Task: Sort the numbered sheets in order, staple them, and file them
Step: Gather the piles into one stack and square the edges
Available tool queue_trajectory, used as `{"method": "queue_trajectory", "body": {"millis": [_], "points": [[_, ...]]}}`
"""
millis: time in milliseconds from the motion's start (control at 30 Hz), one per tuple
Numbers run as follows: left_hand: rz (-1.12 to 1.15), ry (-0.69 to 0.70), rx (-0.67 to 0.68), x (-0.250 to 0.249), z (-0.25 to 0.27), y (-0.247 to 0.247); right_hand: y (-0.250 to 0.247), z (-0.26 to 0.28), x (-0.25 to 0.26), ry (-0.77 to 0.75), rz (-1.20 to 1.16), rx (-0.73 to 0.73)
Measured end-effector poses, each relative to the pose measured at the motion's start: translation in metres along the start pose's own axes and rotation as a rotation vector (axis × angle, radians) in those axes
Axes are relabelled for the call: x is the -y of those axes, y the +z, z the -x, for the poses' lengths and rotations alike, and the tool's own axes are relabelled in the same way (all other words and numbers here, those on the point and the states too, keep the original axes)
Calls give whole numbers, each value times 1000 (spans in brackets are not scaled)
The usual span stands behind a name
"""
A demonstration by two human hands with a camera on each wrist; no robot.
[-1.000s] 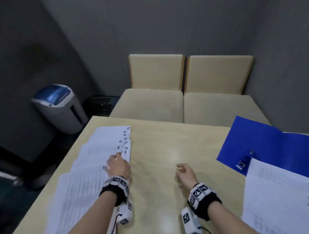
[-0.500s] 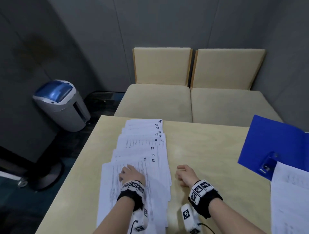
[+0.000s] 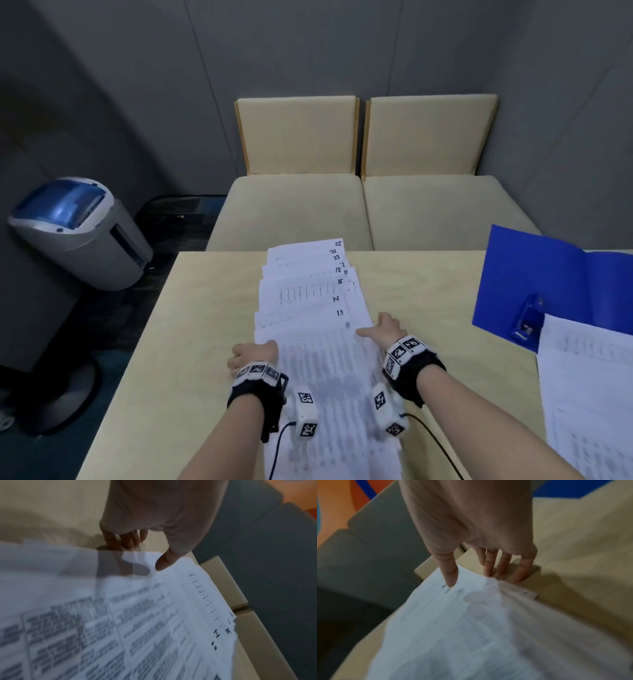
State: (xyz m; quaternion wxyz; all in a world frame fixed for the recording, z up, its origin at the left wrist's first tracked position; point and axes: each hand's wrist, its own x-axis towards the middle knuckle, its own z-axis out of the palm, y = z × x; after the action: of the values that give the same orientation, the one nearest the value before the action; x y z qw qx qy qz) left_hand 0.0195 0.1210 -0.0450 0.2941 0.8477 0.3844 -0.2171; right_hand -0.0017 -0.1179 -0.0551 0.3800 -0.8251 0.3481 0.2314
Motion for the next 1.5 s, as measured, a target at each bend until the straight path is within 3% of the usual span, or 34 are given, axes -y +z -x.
{"method": "queue_trajectory", "body": {"millis": [100,267,367,633,767,1000,1133,1233,1400,1500], "points": [[-40,58,48,-17,2,15,14,1,12,44,-123,75],[-125,103,30,-25,5,25,24,2,13,94,-55,-48],[-155,106,76,-27,0,21,24,-3,11,51,-213,-10],[381,246,254,-31,-24,10,24,2,11,10,-353,115],[387,380,320,-35,-34,-2,30,-10,10,-4,-426,178],[424,430,341,-14,-24,2,30,0,-1,7,-569,243],[347,540,405,-8,-4,5,16,24,5,-113,-531,106],[353,690,345,-35,27,-13,-14,51,23,-266,-647,-59],[501,1010,49,-96,82,-49,-80,99,62,-605,-864,-203],[580,1144,-98,-109,107,-54,-102,110,74,-729,-970,-252]]}}
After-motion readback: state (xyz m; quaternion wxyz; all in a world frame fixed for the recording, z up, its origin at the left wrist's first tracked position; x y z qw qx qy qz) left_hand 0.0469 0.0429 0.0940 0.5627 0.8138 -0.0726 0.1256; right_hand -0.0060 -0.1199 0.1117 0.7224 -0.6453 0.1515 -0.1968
